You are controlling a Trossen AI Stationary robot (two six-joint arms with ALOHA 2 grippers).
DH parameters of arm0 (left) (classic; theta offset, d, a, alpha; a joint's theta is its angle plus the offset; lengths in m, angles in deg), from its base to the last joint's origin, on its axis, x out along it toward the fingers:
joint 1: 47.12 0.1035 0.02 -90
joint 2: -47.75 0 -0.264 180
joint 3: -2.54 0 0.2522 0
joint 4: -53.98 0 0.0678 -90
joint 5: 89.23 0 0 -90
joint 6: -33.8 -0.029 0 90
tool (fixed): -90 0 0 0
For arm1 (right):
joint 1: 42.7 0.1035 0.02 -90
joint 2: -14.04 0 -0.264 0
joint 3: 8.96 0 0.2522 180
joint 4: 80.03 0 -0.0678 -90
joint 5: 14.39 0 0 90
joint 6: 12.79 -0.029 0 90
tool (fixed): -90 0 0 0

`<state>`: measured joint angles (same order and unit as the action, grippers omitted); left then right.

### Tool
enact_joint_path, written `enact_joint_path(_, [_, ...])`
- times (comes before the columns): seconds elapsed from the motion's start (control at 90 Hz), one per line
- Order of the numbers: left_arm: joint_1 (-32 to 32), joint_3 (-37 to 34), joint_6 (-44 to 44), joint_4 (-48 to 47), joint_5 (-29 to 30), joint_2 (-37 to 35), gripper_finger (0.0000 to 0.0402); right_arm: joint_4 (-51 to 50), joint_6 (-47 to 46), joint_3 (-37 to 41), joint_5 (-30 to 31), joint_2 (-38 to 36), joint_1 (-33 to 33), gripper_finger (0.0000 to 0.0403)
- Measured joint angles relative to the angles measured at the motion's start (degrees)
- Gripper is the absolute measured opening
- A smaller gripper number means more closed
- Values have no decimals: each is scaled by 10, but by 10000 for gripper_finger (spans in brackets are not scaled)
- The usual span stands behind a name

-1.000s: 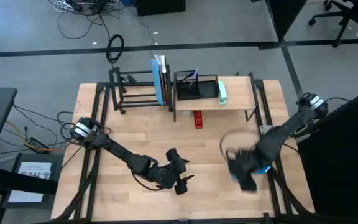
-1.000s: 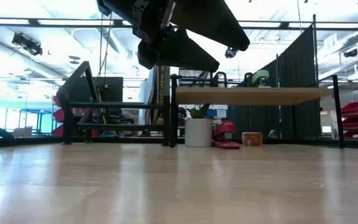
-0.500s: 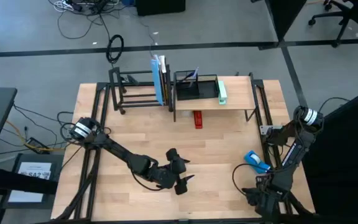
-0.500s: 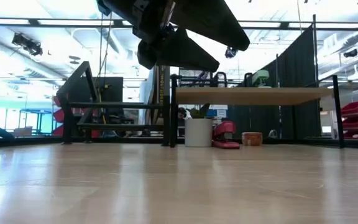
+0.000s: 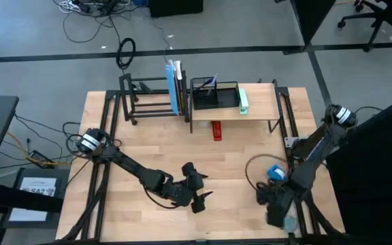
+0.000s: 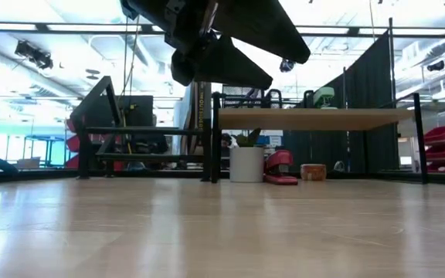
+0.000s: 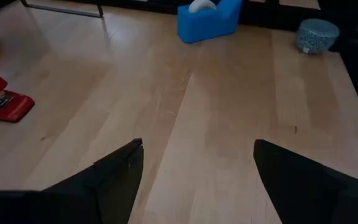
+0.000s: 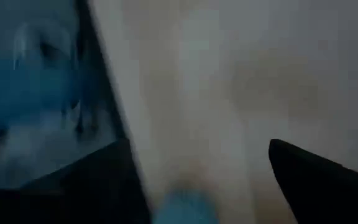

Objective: Stock shelves
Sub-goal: Remove the red stapler from under the shelf

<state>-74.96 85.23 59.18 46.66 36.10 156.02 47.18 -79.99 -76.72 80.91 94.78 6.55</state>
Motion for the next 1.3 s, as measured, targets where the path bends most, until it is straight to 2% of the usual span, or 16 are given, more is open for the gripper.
enact_joint_path(0.211, [-17,13,2,-36,28,-11,284,86,22,0,264,34,-112,346])
enact_joint_path(0.267, [-26,17,0,-51,45,-18,284,102,4,0,310,56,-147,346])
enact_joint_path(0.389, [-43,18,-21,-56,72,-25,284,115,-41,0,363,123,-229,346])
enact_joint_path(0.544, [-56,18,-23,-58,83,-26,284,151,-61,0,373,209,-327,346])
enact_joint_path(0.667, [-62,18,-9,-64,83,-26,284,175,-63,0,373,258,-378,346])
enact_joint_path(0.944, [-66,18,-9,-62,83,-26,284,266,-35,-1,421,307,-429,346])
enact_joint_path(1.067, [-66,18,-9,-62,83,-26,284,276,-13,-1,419,307,-451,342])
enact_joint_path(1.2, [-66,18,-7,-59,83,-26,284,277,16,-1,411,307,-477,299])
enact_joint_path(1.3, [-66,18,-5,-59,83,-26,284,271,32,-2,396,306,-488,236])
